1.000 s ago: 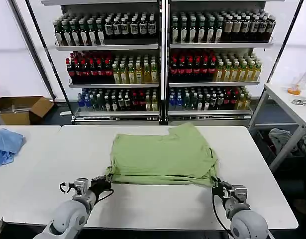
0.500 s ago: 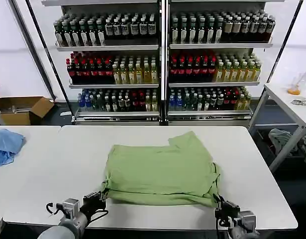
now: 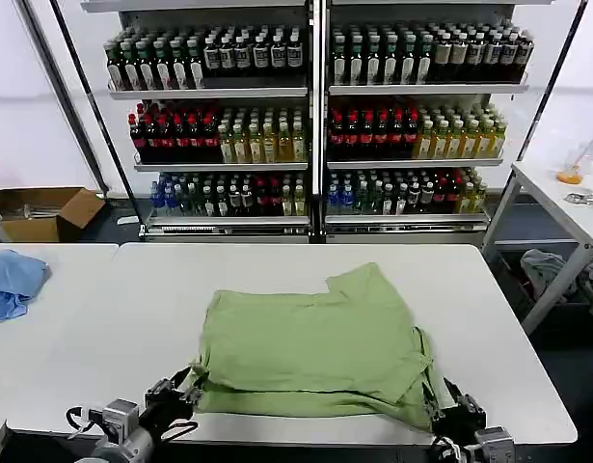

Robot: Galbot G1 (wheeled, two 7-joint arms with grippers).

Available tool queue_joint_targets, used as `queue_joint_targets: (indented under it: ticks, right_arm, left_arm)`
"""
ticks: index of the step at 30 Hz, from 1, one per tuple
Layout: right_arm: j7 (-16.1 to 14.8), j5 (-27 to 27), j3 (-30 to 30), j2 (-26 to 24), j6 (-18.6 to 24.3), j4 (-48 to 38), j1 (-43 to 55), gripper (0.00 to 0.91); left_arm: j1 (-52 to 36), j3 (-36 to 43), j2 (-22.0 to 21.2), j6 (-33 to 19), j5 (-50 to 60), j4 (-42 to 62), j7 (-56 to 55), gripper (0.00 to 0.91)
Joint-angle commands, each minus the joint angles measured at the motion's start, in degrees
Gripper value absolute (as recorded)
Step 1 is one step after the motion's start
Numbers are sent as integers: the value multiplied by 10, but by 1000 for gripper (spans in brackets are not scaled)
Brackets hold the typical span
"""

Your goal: Fold and organize the clothes.

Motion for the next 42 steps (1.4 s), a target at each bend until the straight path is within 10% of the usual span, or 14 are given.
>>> queue_joint_targets:
  ticks: [1,18,39,42]
  right_arm:
    - [28,53,-39,-14,6,-85,164,907]
    - [44,147,-216,38,-25,-445,568,907]
    - [10,156,-291,149,-31,-709,730,907]
    - [5,155,-293,158,-34,-730,733,907]
  left_arm:
    - [-162,26,19,-25,-56,102,-19,907]
    - [-471,223,-38,-30,-22,402,-21,907]
    - [-539,274,-75,-7,-39,522,-17,907]
    - [-529,273,-70,-5,-45,504,-7,715]
